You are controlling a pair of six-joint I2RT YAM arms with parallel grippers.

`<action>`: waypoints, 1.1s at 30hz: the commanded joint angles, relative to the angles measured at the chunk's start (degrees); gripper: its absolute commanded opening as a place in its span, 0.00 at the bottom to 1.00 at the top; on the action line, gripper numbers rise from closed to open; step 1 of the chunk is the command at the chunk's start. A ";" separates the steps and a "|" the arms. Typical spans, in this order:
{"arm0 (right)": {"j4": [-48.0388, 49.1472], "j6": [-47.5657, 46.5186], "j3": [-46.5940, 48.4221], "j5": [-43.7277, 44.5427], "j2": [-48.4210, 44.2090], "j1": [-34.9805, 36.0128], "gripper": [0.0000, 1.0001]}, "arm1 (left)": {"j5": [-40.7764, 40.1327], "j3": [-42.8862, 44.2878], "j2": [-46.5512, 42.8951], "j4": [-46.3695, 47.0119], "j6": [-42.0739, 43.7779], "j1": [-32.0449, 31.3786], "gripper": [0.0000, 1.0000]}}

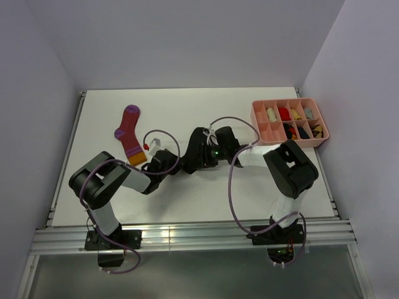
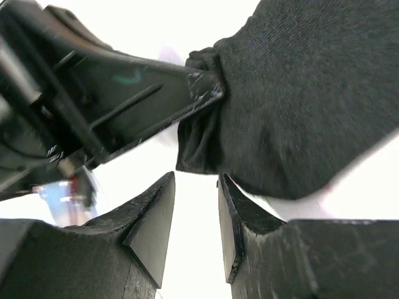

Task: Roll the socks
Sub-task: Roll the sock at the center of the board.

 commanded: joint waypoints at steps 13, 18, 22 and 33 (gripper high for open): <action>13.85 -25.13 -11.37 29.39 -11.91 11.92 0.53 | 1.47 1.18 2.70 -6.97 0.86 -0.17 0.04; 20.44 -29.87 -13.92 36.16 -11.92 16.75 0.56 | 1.47 0.83 2.52 -7.15 0.60 -0.17 0.04; 21.68 -31.02 -13.57 37.49 -11.39 17.99 0.56 | 1.64 0.91 2.87 -6.97 0.42 -0.08 0.04; 21.95 -33.66 -11.20 40.04 -7.70 20.37 0.56 | 1.91 0.83 2.79 -6.89 0.33 -0.17 0.04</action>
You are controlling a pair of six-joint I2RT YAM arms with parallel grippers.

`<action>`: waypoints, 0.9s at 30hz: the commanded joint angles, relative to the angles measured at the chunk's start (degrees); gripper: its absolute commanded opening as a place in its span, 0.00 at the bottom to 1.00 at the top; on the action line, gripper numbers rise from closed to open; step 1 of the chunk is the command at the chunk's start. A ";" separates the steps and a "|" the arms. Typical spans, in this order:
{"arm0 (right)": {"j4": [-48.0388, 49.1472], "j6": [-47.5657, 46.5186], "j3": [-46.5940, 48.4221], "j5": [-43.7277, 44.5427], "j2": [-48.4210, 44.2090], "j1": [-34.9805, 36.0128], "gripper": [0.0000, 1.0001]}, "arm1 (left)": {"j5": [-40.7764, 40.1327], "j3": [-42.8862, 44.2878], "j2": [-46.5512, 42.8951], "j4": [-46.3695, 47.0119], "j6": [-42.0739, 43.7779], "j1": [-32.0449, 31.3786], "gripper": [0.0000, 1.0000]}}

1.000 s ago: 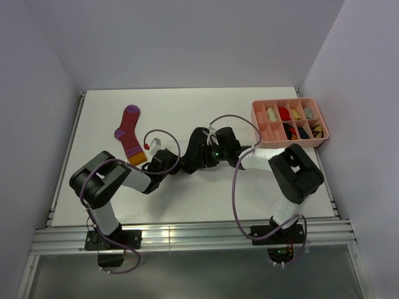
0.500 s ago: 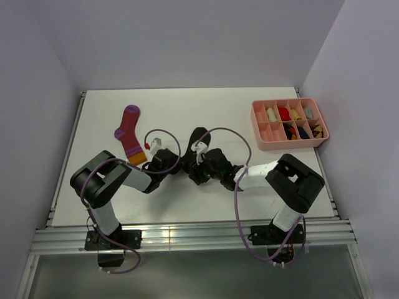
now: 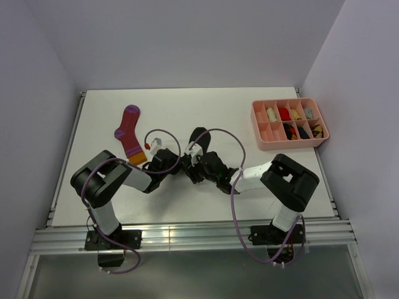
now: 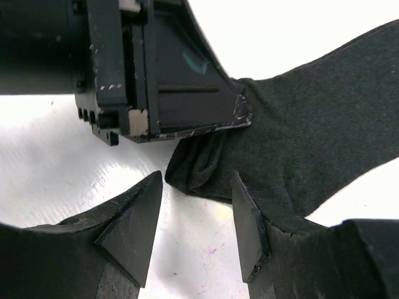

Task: Roll the socks
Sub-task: Roll the sock at the center of the board.

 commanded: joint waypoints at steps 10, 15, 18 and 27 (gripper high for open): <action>2.03 -3.00 3.59 3.77 2.52 2.25 0.55 | 0.93 -0.57 1.78 -5.83 0.66 -0.19 0.04; 1.68 -2.12 4.29 5.96 3.66 2.34 0.49 | 0.75 -0.75 1.52 -5.83 0.75 -0.19 0.04; 0.28 -1.33 4.99 6.75 4.10 2.26 0.36 | 0.92 -0.75 1.60 -5.57 0.66 -0.19 0.04; -4.12 5.25 5.87 1.76 3.23 -0.81 0.00 | 0.57 -1.45 0.90 -4.87 0.75 -0.19 0.04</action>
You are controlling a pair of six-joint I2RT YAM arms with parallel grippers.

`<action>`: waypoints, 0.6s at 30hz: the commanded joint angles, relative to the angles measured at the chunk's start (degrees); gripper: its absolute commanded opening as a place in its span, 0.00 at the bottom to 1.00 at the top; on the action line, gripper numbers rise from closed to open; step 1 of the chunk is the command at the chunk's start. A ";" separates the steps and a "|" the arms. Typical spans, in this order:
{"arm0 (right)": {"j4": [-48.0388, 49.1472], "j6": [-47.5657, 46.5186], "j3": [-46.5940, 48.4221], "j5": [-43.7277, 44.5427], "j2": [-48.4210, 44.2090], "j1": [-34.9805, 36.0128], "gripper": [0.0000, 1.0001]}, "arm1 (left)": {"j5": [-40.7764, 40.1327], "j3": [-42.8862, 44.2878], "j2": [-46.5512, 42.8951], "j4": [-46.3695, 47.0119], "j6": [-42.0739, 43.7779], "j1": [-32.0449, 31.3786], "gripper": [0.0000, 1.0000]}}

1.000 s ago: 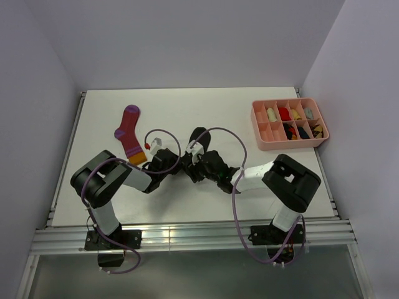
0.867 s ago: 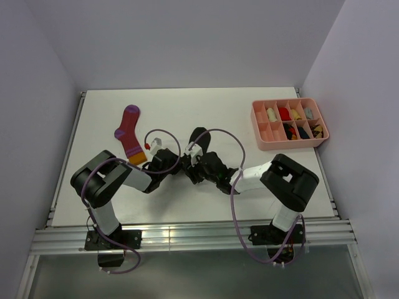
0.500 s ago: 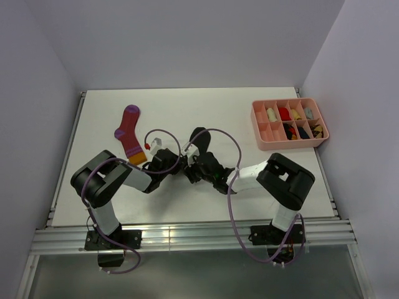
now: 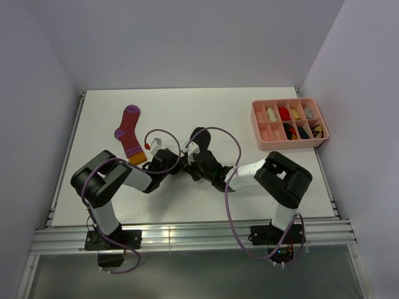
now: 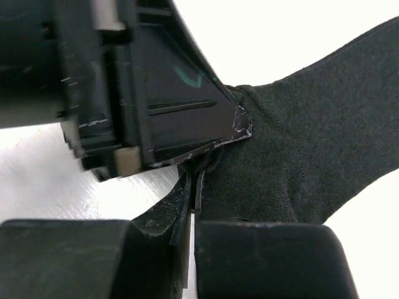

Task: Roll the socks
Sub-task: Roll the sock at the center of the board.

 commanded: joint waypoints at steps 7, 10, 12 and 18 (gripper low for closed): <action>-8.26 17.90 4.09 -16.29 1.44 -12.07 0.00 | 0.27 -1.80 0.37 -4.43 1.16 -0.19 0.04; -10.98 21.78 5.76 -21.84 3.81 -15.76 0.00 | 0.18 -2.15 0.20 -3.81 1.25 -0.19 0.04; -12.82 22.84 7.08 -23.16 5.48 -16.65 0.00 | 0.00 -2.24 -0.15 -3.20 1.43 -0.19 0.06; -16.52 25.31 10.86 -28.44 10.14 -18.67 0.00 | -1.05 -3.30 -2.96 -1.88 2.74 -0.19 0.16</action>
